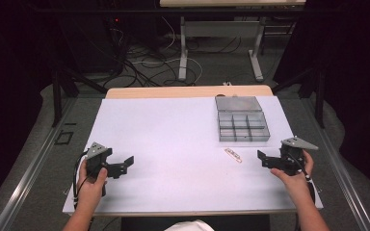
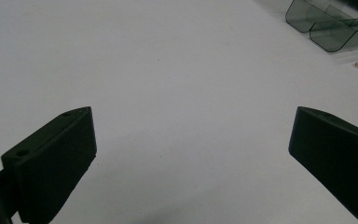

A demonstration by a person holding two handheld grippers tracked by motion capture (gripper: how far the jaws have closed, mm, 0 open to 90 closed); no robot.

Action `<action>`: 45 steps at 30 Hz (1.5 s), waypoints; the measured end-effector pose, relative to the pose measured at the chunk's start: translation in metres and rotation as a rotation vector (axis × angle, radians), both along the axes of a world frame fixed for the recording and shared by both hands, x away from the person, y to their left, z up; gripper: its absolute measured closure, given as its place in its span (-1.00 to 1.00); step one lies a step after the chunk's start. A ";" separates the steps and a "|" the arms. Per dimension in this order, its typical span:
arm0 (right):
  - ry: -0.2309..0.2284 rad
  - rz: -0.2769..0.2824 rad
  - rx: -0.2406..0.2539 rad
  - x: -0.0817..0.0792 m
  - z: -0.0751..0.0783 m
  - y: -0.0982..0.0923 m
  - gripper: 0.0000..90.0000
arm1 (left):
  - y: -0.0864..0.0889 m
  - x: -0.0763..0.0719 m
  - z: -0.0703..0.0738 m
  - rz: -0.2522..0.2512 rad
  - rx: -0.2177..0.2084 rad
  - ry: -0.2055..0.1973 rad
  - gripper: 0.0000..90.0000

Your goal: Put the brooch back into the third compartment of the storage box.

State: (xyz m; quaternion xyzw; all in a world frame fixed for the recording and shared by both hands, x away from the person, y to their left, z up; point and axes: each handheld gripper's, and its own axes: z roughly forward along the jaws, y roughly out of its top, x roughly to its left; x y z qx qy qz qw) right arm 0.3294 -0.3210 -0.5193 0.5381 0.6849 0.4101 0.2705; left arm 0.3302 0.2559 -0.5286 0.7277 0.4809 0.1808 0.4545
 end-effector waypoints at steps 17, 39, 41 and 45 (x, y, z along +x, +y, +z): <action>0.026 0.119 -0.055 -0.005 0.014 0.015 -0.99 | -0.011 -0.007 0.004 -0.034 0.042 -0.010 -0.99; 0.087 0.235 -0.156 0.018 0.037 0.045 -0.82 | -0.014 -0.009 0.003 -0.024 0.132 -0.011 -0.98; 0.099 0.240 -0.167 0.020 0.038 0.047 -0.81 | -0.014 -0.009 0.003 -0.025 0.140 -0.011 -0.98; 0.112 0.255 -0.195 0.024 0.040 0.053 -0.78 | -0.014 -0.009 0.002 -0.023 0.132 -0.006 -0.98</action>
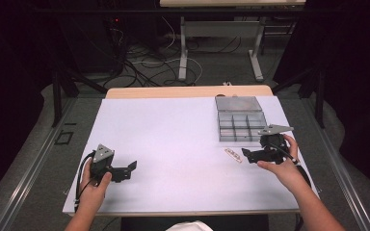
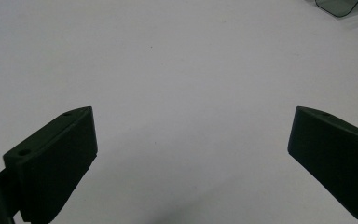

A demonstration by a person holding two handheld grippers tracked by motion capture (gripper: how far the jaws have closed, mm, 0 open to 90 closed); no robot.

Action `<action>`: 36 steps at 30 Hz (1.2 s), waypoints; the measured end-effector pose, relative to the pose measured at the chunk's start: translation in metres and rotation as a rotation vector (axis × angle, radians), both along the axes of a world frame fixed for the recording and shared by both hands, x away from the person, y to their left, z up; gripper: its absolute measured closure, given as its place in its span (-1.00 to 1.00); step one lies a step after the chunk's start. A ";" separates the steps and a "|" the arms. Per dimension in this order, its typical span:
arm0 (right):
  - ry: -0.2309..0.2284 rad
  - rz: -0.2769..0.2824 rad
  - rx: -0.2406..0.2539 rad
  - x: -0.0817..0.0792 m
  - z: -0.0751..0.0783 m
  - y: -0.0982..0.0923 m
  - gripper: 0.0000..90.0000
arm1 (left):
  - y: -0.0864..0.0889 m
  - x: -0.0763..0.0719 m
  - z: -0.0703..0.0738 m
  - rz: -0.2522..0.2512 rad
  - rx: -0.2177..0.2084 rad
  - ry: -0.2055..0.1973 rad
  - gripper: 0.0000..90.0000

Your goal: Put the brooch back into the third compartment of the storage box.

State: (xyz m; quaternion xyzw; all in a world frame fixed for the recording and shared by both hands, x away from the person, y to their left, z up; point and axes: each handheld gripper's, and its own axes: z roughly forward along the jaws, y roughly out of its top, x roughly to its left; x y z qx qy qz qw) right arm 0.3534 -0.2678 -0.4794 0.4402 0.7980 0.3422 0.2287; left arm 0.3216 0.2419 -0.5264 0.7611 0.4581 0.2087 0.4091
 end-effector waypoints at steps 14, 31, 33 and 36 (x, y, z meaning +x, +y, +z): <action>0.049 0.036 -0.062 0.014 0.001 0.017 -0.66 | 0.004 0.002 -0.002 0.003 0.002 0.003 -0.98; 0.111 0.086 -0.123 0.033 -0.006 0.030 -0.50 | 0.002 0.001 -0.003 -0.006 0.010 0.017 -0.98; 0.120 0.089 -0.125 0.035 -0.007 0.032 -0.46 | 0.002 0.002 -0.003 -0.007 0.010 0.016 -0.98; 0.125 0.100 -0.138 0.038 -0.008 0.033 -0.40 | 0.002 0.002 -0.003 -0.009 0.010 0.017 -0.98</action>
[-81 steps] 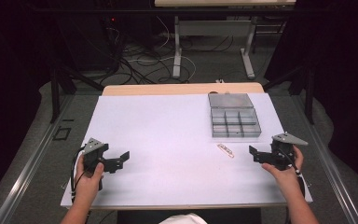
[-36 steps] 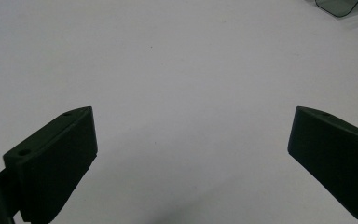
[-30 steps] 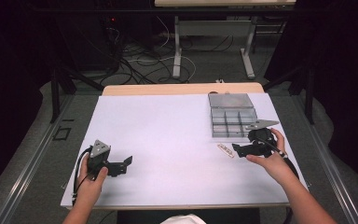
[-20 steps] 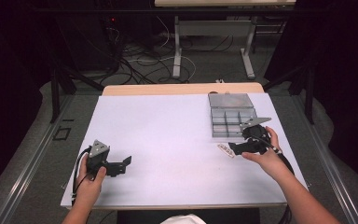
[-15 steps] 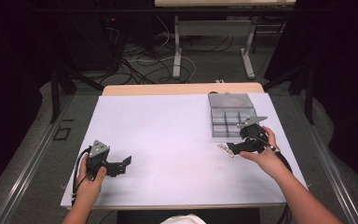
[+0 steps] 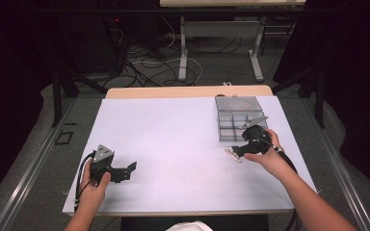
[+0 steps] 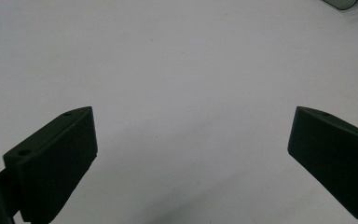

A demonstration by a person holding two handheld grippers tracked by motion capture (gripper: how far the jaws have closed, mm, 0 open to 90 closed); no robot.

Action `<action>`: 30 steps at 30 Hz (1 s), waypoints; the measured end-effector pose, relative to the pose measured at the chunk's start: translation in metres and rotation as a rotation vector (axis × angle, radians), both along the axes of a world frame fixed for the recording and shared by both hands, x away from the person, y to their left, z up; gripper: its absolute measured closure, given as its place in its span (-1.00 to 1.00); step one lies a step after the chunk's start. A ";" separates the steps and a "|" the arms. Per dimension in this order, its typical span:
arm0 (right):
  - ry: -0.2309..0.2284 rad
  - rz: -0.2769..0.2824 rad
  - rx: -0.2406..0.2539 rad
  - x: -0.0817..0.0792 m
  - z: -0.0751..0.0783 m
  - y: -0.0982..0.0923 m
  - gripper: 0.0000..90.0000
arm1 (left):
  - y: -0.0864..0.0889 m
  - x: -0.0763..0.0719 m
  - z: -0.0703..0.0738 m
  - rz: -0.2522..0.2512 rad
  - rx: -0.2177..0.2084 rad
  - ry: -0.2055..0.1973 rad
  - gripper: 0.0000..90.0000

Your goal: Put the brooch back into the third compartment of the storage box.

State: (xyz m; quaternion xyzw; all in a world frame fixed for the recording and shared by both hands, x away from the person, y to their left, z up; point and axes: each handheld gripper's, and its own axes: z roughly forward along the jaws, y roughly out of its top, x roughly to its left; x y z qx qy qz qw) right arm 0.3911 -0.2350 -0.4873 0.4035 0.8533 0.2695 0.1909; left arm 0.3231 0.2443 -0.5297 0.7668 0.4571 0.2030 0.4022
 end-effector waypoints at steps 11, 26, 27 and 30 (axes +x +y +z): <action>0.069 0.002 -0.012 0.009 -0.004 0.003 0.02 | 0.000 0.000 0.000 -0.001 0.000 0.001 -0.98; 0.151 -0.006 -0.037 0.021 -0.015 0.008 0.23 | 0.000 0.000 0.000 -0.001 -0.010 0.004 -0.98; 0.151 -0.006 -0.037 0.021 -0.015 0.008 0.23 | 0.001 0.000 0.000 0.000 -0.013 0.005 -0.98; 0.175 -0.013 -0.033 0.023 -0.017 0.008 0.23 | 0.001 0.000 0.000 0.004 -0.022 0.009 -0.98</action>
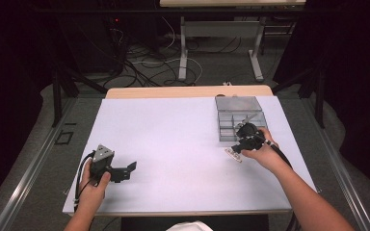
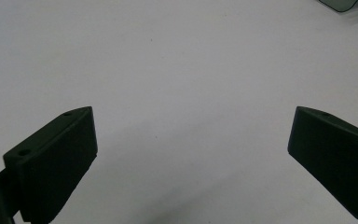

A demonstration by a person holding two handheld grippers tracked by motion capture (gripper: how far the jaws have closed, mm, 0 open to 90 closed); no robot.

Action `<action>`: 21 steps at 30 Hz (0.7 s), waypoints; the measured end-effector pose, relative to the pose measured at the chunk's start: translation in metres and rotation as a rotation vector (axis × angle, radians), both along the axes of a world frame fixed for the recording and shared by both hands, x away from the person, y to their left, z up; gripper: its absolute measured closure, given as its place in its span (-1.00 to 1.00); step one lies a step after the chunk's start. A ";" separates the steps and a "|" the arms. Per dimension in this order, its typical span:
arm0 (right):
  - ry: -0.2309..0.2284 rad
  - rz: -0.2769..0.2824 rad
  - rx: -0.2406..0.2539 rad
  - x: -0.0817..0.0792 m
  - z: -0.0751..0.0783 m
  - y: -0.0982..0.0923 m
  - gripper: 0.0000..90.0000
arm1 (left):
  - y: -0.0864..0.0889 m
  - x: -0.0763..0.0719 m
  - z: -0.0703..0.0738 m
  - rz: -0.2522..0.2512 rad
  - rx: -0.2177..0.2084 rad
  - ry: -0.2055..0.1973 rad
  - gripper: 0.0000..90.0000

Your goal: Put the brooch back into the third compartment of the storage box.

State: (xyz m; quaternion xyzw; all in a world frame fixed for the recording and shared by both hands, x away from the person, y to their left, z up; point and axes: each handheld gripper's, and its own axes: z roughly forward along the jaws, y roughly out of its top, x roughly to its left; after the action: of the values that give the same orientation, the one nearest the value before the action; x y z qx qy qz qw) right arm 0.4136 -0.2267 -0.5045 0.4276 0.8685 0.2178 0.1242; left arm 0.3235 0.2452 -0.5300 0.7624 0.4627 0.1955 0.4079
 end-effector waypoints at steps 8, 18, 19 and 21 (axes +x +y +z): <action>0.073 -0.036 0.022 0.004 -0.006 0.000 0.33 | 0.000 0.000 -0.001 0.007 -0.004 -0.008 -0.98; 0.129 -0.032 0.021 0.008 -0.012 0.001 0.42 | 0.001 0.001 -0.001 0.006 -0.004 -0.002 -0.98; 0.131 -0.034 0.021 0.009 -0.012 0.002 0.44 | 0.001 0.000 0.000 0.001 -0.002 0.006 -0.98; 0.139 -0.030 0.018 0.009 -0.013 0.002 0.47 | 0.001 0.001 0.000 0.002 -0.003 0.006 -0.98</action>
State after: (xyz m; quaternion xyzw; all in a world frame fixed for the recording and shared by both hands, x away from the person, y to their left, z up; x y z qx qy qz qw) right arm 0.4226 -0.2251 -0.5178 0.4558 0.8665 0.1935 0.0632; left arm 0.3240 0.2463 -0.5305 0.7618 0.4651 0.1930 0.4076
